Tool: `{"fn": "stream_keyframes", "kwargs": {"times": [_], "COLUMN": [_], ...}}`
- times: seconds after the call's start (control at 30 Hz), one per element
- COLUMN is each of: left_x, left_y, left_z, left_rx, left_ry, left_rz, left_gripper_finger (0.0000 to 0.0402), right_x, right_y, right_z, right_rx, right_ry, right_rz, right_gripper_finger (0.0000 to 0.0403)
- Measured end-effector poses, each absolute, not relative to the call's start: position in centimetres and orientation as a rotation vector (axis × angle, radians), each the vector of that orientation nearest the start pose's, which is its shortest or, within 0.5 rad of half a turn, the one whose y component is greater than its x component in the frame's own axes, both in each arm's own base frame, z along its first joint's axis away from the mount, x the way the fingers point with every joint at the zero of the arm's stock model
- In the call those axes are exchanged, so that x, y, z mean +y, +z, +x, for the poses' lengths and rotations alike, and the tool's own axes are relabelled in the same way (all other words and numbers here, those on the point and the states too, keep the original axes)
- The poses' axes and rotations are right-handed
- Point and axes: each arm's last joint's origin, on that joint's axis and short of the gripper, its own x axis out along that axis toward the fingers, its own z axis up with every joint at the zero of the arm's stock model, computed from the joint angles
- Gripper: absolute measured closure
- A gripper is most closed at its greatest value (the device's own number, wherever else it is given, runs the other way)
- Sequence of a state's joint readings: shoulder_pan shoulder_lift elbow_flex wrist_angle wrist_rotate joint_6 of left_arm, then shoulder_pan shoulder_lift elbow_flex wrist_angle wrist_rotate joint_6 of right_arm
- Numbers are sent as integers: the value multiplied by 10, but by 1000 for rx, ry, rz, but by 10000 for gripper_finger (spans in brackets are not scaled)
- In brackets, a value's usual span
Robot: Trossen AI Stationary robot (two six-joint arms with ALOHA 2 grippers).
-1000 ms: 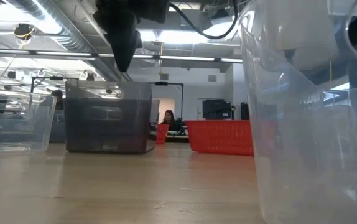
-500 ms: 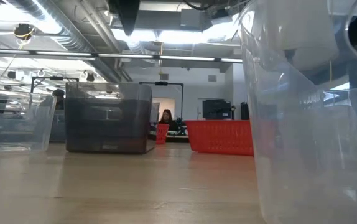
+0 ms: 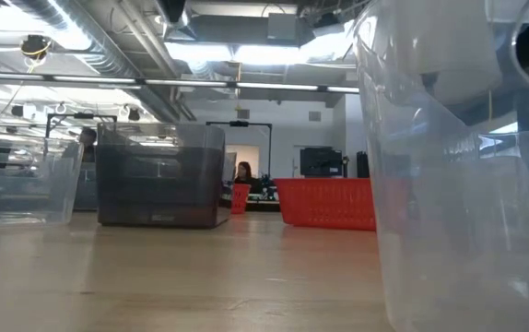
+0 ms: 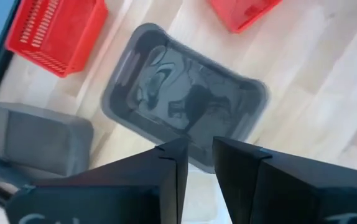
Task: Stack baskets by color
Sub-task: Stack the top left transparent bin on the bottom transparent bin
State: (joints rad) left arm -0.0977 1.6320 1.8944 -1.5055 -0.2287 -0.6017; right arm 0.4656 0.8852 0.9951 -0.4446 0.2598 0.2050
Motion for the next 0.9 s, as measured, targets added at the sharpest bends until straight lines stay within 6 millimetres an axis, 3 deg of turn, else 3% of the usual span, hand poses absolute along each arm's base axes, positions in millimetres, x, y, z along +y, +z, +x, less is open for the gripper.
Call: {"fn": "stream_keyframes", "kwargs": {"times": [0.17,0.5,0.67,0.9], "left_x": [-45,-119,-151,-165], "left_y": [403,405,392,360], "left_z": [278,247,246,240], "left_rx": [1107,1051,1057,1080], "left_ry": [466,456,409,623], "left_rz": [-387,-459,-455,-649], "left_gripper_finger": [333,333,336,334], "right_x": [76,77,81,84], "right_y": [365,408,420,426], "right_z": [168,171,175,178], "right_rx": [316,417,471,475], "right_ry": [175,162,186,239], "right_rz": [67,47,34,110], "right_gripper_finger": [396,396,396,396]}}
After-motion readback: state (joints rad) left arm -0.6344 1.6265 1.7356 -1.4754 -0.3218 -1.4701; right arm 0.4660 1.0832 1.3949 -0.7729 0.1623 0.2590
